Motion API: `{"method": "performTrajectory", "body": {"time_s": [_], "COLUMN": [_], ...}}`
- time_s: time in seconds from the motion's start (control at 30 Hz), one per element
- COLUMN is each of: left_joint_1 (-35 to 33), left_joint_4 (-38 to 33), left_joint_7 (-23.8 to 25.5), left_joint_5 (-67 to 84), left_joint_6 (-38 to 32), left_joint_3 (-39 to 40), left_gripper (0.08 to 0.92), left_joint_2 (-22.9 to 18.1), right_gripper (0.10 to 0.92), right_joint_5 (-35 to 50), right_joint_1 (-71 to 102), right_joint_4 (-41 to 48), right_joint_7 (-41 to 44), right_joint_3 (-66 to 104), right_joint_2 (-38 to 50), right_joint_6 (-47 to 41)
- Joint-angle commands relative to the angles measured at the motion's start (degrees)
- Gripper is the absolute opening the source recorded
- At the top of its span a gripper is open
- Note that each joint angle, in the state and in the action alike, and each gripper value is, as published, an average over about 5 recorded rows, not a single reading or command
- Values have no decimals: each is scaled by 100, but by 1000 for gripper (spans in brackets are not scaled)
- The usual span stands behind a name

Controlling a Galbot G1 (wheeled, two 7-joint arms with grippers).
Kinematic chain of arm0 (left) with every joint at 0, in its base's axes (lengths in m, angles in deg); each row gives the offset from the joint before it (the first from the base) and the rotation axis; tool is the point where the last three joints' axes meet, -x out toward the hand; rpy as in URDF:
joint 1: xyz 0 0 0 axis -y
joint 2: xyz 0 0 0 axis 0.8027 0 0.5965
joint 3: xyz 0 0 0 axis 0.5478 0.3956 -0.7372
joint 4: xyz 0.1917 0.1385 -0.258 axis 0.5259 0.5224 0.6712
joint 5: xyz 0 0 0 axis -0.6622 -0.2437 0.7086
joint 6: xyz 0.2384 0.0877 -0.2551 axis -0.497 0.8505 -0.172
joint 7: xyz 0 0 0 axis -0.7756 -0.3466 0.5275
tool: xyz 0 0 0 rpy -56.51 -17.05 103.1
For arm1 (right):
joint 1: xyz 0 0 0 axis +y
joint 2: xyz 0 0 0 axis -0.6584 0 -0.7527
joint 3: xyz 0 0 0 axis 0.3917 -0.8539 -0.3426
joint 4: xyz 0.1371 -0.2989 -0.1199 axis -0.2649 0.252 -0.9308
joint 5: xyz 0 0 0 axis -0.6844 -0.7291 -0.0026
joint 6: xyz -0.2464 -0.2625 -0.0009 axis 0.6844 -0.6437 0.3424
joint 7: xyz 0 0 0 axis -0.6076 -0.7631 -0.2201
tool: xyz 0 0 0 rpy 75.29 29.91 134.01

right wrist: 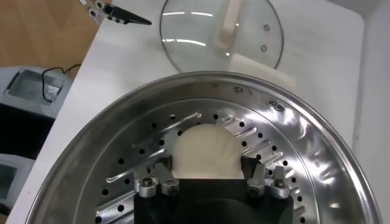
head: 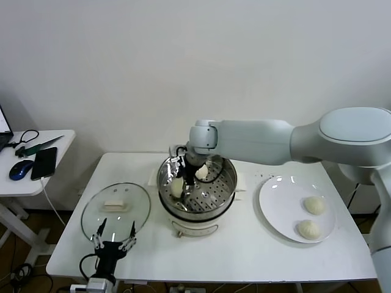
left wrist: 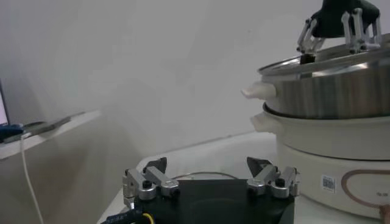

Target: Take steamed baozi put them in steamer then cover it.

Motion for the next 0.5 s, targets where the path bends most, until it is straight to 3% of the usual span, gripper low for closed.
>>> {"method": "performTrajectory", "body": {"time_s": [0.03, 0.23, 0.5], "left_joint_1": [42, 60, 74], "left_joint_4": [9, 15, 19], "left_joint_7": [3, 4, 1], "left_joint_5": [-14, -28, -56], "left_joint_6": [19, 34, 51], "left_joint_3": [0, 18, 47], "left_gripper": [823, 823, 823], "left_joint_2": [15, 20, 11], "right_gripper": [814, 823, 823], "right_joint_5": [-75, -70, -379], "right_joint_1": [97, -427, -1428], "right_joint_4": [19, -198, -1025], "right_joint_7": [-61, 193, 902], "right_joint_3": [47, 107, -141], "right_joint_2": [-2, 415, 1838], "right_joint_6": [-7, 131, 563]}}
